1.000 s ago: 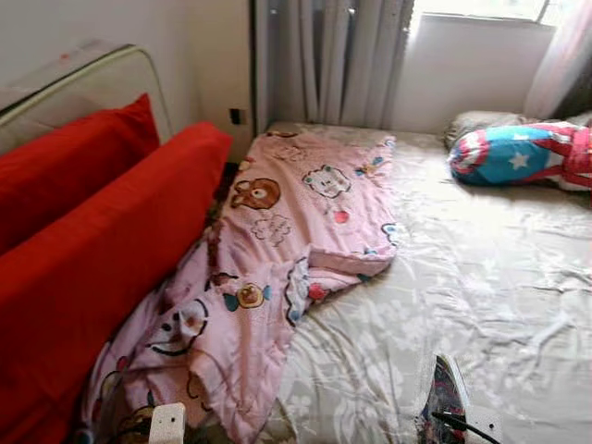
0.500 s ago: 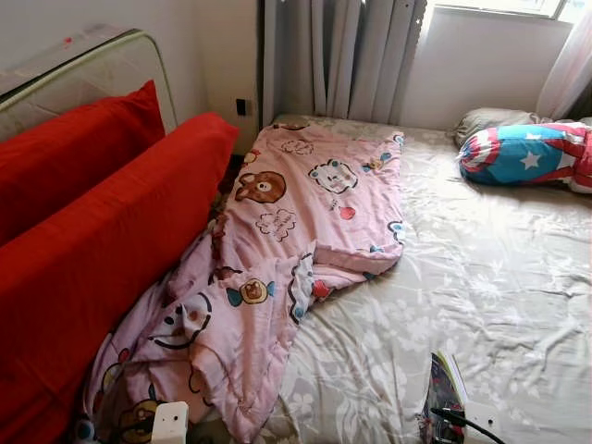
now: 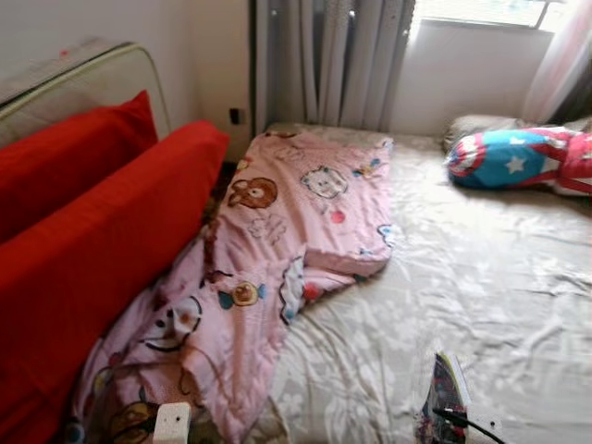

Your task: Clean up the room

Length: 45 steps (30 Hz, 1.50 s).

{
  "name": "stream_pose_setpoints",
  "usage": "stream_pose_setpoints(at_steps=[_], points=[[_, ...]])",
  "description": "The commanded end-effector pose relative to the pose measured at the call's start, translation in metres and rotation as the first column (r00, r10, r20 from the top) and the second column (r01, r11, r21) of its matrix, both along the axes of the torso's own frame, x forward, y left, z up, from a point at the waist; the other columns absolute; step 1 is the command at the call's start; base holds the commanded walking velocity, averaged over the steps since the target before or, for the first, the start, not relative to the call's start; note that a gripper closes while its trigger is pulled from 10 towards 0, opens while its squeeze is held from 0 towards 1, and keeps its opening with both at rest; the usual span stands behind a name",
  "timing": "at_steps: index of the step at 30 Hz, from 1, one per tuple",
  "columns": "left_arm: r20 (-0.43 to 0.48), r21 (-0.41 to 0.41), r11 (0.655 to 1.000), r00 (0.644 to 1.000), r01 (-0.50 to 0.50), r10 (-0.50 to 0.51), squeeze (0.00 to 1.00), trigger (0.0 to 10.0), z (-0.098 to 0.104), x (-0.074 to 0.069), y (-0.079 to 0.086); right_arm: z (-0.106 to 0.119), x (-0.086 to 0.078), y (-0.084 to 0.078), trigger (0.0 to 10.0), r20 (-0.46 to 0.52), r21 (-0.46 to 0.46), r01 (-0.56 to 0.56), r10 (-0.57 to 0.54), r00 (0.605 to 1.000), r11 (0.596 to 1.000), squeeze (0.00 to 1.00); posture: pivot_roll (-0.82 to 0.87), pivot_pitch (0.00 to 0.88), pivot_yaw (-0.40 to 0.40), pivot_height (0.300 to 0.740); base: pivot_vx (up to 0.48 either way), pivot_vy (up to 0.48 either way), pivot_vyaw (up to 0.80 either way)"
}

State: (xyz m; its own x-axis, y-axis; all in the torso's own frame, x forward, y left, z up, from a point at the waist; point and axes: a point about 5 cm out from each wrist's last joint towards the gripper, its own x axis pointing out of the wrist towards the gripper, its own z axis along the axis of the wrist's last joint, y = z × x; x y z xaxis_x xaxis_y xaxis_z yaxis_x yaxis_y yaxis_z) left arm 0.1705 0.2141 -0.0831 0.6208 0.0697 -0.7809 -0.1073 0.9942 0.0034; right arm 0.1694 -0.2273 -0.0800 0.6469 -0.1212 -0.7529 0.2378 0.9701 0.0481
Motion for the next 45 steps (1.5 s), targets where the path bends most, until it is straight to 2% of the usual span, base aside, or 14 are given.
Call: stream_pose_setpoints(at_steps=[1, 45], points=[[0.022, -0.01, 1.0, 1.0, 0.016, -0.016, 0.0, 10.0, 0.0021, 0.0063, -0.0056, 0.0009, -0.0045, -0.0096, 10.0, 0.006, -0.021, 0.02, -0.02, 1.0, 1.0, 0.0, -0.04, 0.0, -0.073, 0.738, 0.0, -0.255, 0.0], [0.011, 0.004, 0.999, 0.999, 0.035, -0.035, 0.0, 10.0, 0.002, 0.0042, -0.0009, -0.0009, -0.0049, -0.0028, 10.0, -0.008, 0.001, -0.048, 0.048, 0.999, 0.999, 0.0, -0.05, 0.0, -0.05, 0.738, 0.0, -0.229, 0.0]])
